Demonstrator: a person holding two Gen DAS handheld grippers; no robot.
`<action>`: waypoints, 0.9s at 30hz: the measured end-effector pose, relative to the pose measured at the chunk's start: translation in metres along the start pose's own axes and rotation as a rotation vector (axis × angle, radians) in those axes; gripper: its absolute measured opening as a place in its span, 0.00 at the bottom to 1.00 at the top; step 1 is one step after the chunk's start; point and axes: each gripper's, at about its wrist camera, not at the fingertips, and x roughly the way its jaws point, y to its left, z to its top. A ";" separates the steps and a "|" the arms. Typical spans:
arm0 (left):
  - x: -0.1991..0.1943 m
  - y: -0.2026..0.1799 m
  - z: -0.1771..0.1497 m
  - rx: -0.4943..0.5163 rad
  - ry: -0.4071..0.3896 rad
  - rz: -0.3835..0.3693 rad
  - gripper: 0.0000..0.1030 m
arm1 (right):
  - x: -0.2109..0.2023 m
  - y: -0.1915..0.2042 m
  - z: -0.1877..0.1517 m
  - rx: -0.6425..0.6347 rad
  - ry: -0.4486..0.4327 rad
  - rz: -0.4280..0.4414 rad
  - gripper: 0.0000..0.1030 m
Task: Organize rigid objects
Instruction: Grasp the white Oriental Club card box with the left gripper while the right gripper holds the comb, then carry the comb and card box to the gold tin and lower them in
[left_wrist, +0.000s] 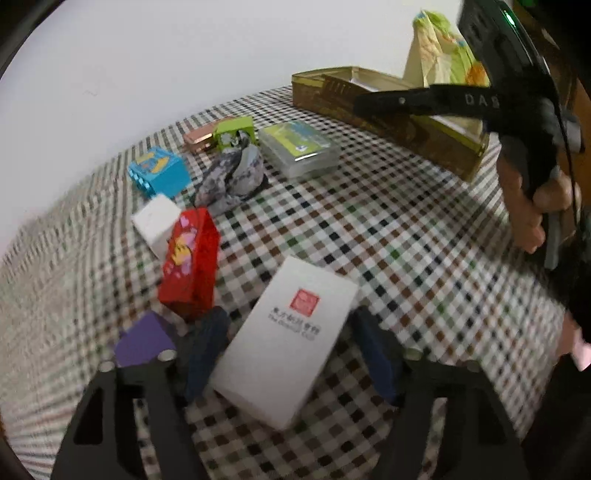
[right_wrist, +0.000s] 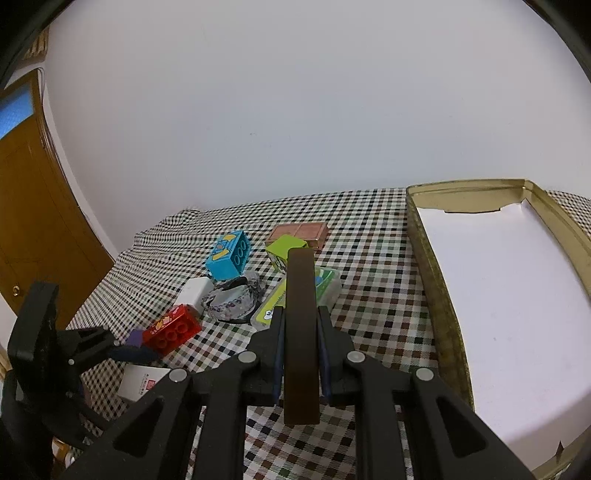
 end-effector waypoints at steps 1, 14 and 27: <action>-0.003 -0.001 -0.003 -0.011 -0.013 0.005 0.56 | -0.002 0.001 0.001 -0.002 -0.007 -0.001 0.17; -0.012 -0.001 0.024 -0.208 -0.195 -0.006 0.38 | -0.044 -0.023 0.010 0.022 -0.170 -0.001 0.17; -0.001 -0.061 0.118 -0.261 -0.439 0.018 0.38 | -0.092 -0.104 0.020 0.100 -0.296 -0.154 0.17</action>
